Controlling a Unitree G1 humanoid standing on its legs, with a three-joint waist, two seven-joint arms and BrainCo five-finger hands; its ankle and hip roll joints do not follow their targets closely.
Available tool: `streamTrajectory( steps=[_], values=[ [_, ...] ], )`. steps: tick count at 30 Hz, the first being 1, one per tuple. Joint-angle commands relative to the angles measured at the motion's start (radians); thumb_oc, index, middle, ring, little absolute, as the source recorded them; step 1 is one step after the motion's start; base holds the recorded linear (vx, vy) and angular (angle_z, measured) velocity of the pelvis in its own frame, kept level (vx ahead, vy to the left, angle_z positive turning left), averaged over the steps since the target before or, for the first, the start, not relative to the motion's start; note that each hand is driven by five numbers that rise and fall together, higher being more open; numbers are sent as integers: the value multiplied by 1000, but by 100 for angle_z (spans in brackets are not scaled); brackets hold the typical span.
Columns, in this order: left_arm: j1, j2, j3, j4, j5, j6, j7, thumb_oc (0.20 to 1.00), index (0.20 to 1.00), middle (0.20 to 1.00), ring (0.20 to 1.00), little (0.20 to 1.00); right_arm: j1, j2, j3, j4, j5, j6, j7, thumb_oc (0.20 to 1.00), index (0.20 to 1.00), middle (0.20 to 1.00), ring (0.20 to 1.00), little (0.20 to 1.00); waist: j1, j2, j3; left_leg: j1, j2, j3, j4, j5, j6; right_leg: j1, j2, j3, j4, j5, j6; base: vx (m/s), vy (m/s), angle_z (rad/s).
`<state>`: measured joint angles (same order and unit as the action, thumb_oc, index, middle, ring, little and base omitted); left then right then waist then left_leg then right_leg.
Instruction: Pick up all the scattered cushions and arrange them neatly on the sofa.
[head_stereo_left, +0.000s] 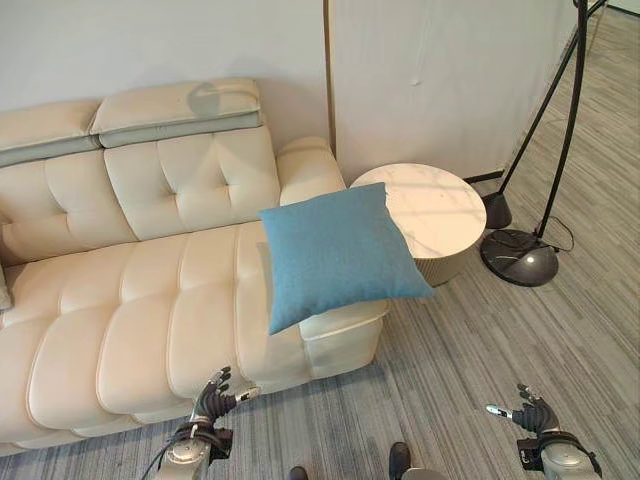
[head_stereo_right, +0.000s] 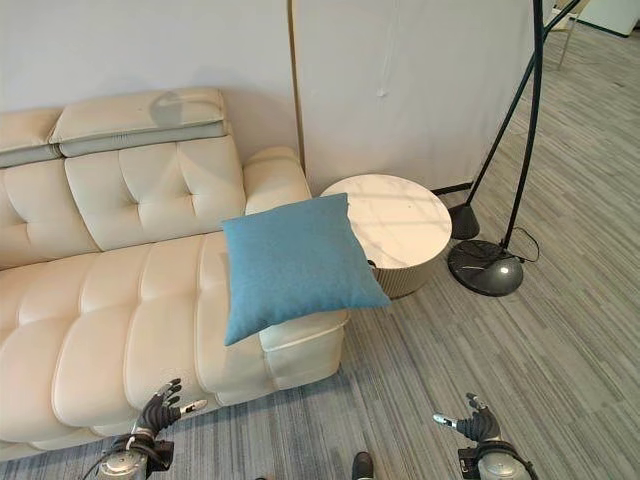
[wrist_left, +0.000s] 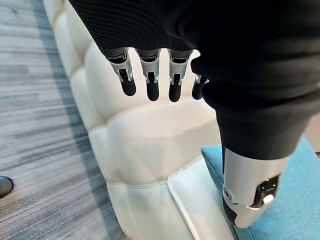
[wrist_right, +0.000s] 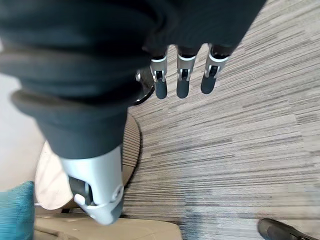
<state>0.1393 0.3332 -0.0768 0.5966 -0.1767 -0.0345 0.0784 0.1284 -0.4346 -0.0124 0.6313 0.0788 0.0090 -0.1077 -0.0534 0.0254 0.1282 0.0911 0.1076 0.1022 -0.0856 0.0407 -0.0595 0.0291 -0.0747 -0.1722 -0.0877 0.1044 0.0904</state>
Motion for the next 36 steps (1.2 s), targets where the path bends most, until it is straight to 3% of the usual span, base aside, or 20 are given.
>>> streamTrajectory(
  steps=[1, 4, 7, 9, 12, 14, 16, 19, 22, 24, 27, 29, 33, 34, 35, 36],
  values=[
    [-32, 54, 41, -28, -31, -38, 24, 1000, 1000, 1000, 1000, 1000, -41, -27, -12, -76, -8, -28, -11, 1000, 1000, 1000, 1000, 1000, -5, -69, 7, -12, -58, 5, 13, -45, -11, 34, 32, 98, 79, -162, 9, 6, -119, 3],
    [-27, 52, 50, -37, -33, -40, 26, 1000, 1000, 1000, 1000, 1000, -35, -30, -17, -99, -14, -31, -9, 1000, 1000, 1000, 1000, 1000, -3, -70, 11, -27, -55, -2, 41, -51, -13, 29, 34, 89, 91, -173, 2, -2, -67, 8],
    [-35, 46, 49, -44, -48, -45, 33, 1000, 1000, 1000, 1000, 1000, -40, -31, -28, -126, -7, -38, -20, 1000, 1000, 1000, 1000, 1000, -2, -79, 39, -106, -53, -2, 168, -72, -25, 15, 19, 66, 110, -179, -6, -47, -45, 37],
    [-44, 30, 37, -46, -55, -49, 33, 1000, 1000, 1000, 1000, 1000, -43, -29, -36, -137, 1, -43, -35, 1000, 1000, 1000, 1000, 1000, -4, -83, 52, -158, -45, 55, 252, -81, -30, 23, 1, 31, 95, -176, -7, -6, 7, 44],
    [-37, 14, 34, -46, -55, -47, 35, 1000, 1000, 1000, 1000, 1000, -59, -18, -28, -159, 3, -35, -45, 1000, 1000, 1000, 1000, 1000, 10, -83, 52, -230, -50, 135, 283, -98, -6, 37, -14, 20, 89, -190, 3, 123, 118, 53],
    [-35, 13, 37, -50, -57, -46, 36, 1000, 1000, 1000, 1000, 1000, -59, -12, -27, -174, 2, -35, -45, 1000, 1000, 1000, 1000, 1000, 12, -82, 48, -232, -55, 119, 272, -96, -3, 28, -14, 23, 95, -192, 4, 121, 182, -9],
    [-15, 7, 45, -65, -61, -42, 37, 1000, 1000, 1000, 1000, 1000, -64, 5, -29, -195, -2, -37, -51, 1000, 1000, 1000, 1000, 1000, 25, -78, 50, -203, -83, 78, 249, -127, 23, 18, -26, 39, 138, -200, 23, 199, 262, -39],
    [-6, 18, 57, -80, -67, -41, 39, 1000, 1000, 1000, 1000, 1000, -65, 16, -29, -218, 0, -38, -51, 1000, 1000, 1000, 1000, 1000, 34, -77, 54, -180, -96, 76, 221, -134, 48, -27, -37, 57, 246, -194, 44, 123, 158, -27],
    [-13, 37, 70, -78, -63, -41, 49, 1000, 1000, 1000, 1000, 1000, -76, 28, -21, -253, 2, -43, -49, 1000, 1000, 1000, 1000, 1000, 26, -72, 82, -133, -106, 70, 199, -156, 79, -152, -38, 90, 446, -148, 69, 126, 150, -18],
    [-8, 41, 81, -77, -62, -47, 54, 1000, 1000, 1000, 1000, 1000, -90, 20, -14, -266, -1, -49, -48, 1000, 1000, 1000, 1000, 1000, 19, -67, 93, -67, -119, 79, 175, -183, 89, -228, -39, 46, 406, -137, 49, 255, 103, -32],
    [-6, 40, 81, -80, -64, -47, 52, 1000, 1000, 1000, 1000, 1000, -90, 16, -14, -270, 0, -49, -47, 1000, 1000, 1000, 1000, 1000, 12, -64, 97, -45, -123, 72, 165, -189, 87, -221, -36, 22, 362, -136, 48, 176, 3, -1],
    [-15, 29, 80, -72, -65, -49, 52, 1000, 1000, 1000, 1000, 1000, -81, -1, -28, -291, -17, -51, -59, 1000, 1000, 1000, 1000, 1000, -20, -67, 103, 16, -141, 39, 146, -216, 79, -258, -7, 6, 224, -100, 60, 343, -21, 15],
    [-13, 16, 72, -67, -53, -58, 50, 1000, 1000, 1000, 1000, 1000, -53, -15, -71, -337, -29, -67, -81, 1000, 1000, 1000, 1000, 1000, -40, -71, 92, 56, -150, 9, 158, -255, 59, -245, -14, 6, 155, -67, 59, 315, -117, 59],
    [0, 5, 73, -65, -44, -60, 45, 1000, 1000, 1000, 1000, 1000, -34, -36, -99, -354, -59, -76, -91, 1000, 1000, 1000, 1000, 1000, -46, -61, 73, 58, -127, 2, 208, -222, 17, -207, -4, 2, 140, -56, 39, 250, -173, 72],
    [1, 4, 72, -64, -44, -60, 42, 1000, 1000, 1000, 1000, 1000, -32, -44, -106, -361, -65, -77, -94, 1000, 1000, 1000, 1000, 1000, -46, -59, 71, 45, -119, 3, 248, -195, 2, -193, -3, 0, 132, -57, 34, 374, -322, 95],
    [-4, 0, 64, -64, -49, -63, 37, 1000, 1000, 1000, 1000, 1000, -28, -71, -123, -385, -64, -86, -97, 1000, 1000, 1000, 1000, 1000, -51, -64, 77, -41, -78, 9, 448, -123, -38, -136, 9, 6, 107, -69, 4, 162, -193, 57]
  ],
)
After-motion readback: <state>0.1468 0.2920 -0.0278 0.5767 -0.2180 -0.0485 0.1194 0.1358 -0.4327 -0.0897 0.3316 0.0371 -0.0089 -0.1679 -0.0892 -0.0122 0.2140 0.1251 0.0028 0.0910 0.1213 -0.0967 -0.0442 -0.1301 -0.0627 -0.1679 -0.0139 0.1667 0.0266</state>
